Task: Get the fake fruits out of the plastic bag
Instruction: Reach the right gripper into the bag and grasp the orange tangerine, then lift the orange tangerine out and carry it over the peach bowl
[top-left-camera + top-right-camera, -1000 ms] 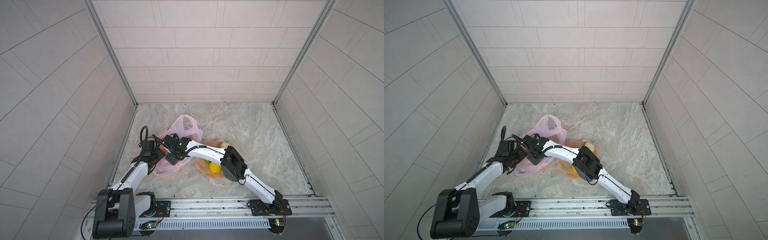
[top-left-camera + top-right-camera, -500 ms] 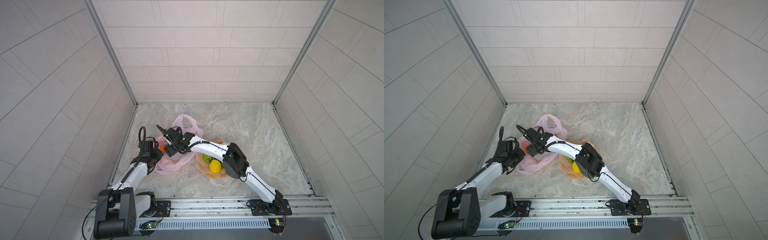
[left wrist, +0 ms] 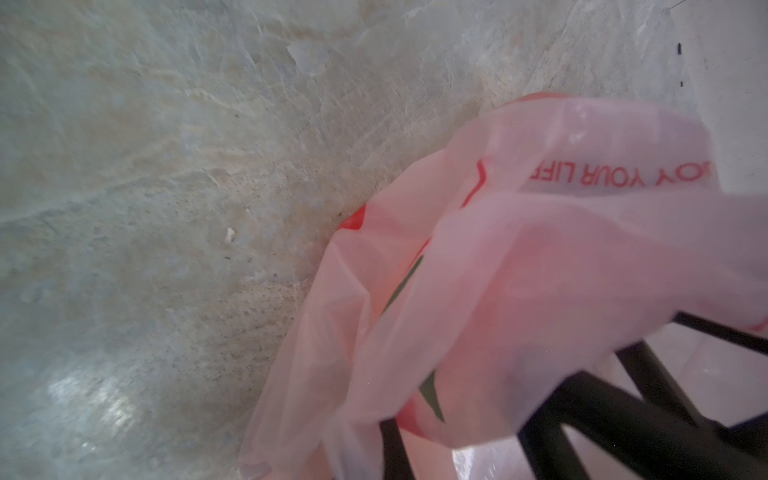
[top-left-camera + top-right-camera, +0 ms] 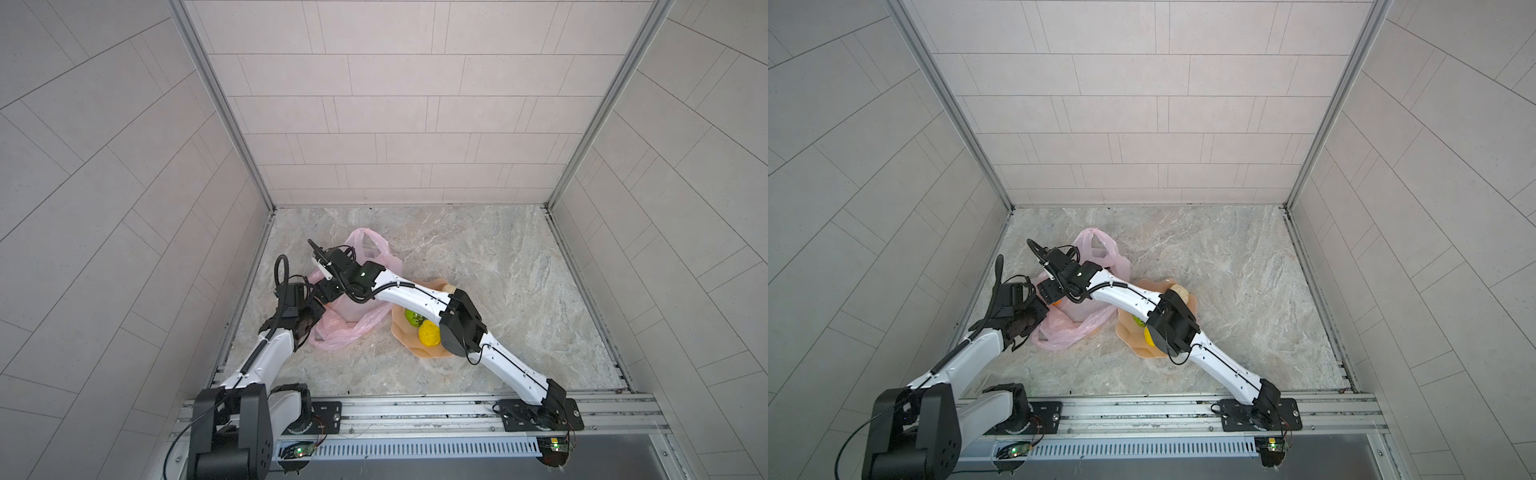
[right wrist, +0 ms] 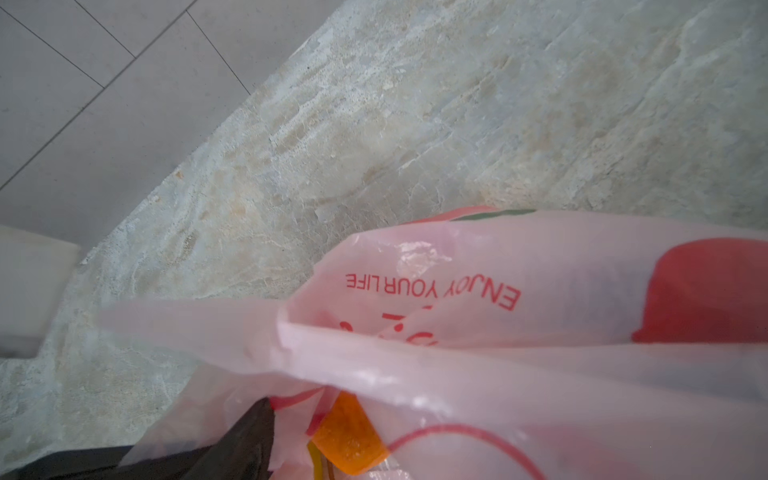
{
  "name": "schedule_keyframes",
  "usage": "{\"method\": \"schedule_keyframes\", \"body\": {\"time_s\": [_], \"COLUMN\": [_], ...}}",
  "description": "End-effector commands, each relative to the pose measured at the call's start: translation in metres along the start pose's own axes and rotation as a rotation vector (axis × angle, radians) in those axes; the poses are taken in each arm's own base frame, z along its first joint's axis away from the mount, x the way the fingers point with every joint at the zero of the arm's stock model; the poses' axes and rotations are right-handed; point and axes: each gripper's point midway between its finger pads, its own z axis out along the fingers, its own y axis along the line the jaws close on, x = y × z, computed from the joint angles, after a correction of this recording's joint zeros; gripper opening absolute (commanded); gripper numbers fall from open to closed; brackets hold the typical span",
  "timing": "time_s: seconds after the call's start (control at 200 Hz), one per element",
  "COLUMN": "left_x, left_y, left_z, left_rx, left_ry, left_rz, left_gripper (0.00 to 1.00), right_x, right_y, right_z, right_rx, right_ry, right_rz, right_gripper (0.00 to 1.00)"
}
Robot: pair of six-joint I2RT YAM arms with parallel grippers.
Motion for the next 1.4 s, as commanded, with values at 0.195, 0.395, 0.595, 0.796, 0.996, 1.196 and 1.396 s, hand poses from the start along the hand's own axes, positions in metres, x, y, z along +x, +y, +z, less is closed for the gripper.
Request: {"method": "schedule_keyframes", "body": {"time_s": [0.195, 0.395, 0.595, 0.796, 0.996, 1.196, 1.396], "left_x": [-0.001, -0.001, -0.002, -0.002, -0.003, 0.002, 0.001], "left_y": [0.001, 0.001, 0.002, 0.003, 0.003, -0.002, -0.002], "left_z": [-0.001, -0.002, -0.002, -0.003, -0.001, 0.005, 0.005], "left_rx": [0.011, 0.009, 0.004, -0.001, -0.006, 0.019, 0.022], "left_ry": [-0.012, -0.016, -0.019, -0.023, -0.019, 0.016, 0.016], "left_rz": [-0.01, -0.01, -0.009, -0.007, -0.004, -0.001, 0.0], "left_gripper": [0.0, 0.0, 0.0, 0.0, 0.0, 0.0, 0.0], "right_x": [0.02, 0.032, 0.028, 0.025, 0.007, -0.005, -0.002], "right_y": [-0.01, -0.019, -0.02, -0.02, -0.01, -0.001, -0.002], "right_z": [0.023, 0.03, 0.029, 0.018, -0.016, -0.056, -0.098], "right_rx": [0.045, 0.091, 0.097, 0.11, 0.092, 0.069, 0.07], "right_ry": [0.027, 0.049, 0.037, 0.052, 0.058, 0.036, 0.021], "right_rz": [0.009, 0.002, -0.001, 0.025, 0.003, -0.01, -0.038], "right_gripper": [0.71, 0.7, 0.65, 0.54, 0.5, 0.47, 0.47]}}
